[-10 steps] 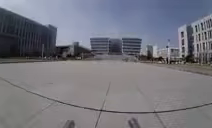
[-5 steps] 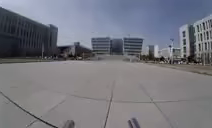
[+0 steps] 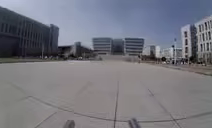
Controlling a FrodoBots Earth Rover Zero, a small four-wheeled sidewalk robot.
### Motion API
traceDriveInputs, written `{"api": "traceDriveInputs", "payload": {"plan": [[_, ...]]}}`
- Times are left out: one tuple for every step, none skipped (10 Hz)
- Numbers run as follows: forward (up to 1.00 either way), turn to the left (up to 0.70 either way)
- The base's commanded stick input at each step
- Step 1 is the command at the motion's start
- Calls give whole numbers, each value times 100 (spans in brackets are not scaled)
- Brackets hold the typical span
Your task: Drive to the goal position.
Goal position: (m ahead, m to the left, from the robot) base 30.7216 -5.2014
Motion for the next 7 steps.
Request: {"api": "traceDriveInputs", "payload": {"plan": [[100,-20],[100,0],[100,0],[100,0],[100,0],[100,0],[100,0]]}}
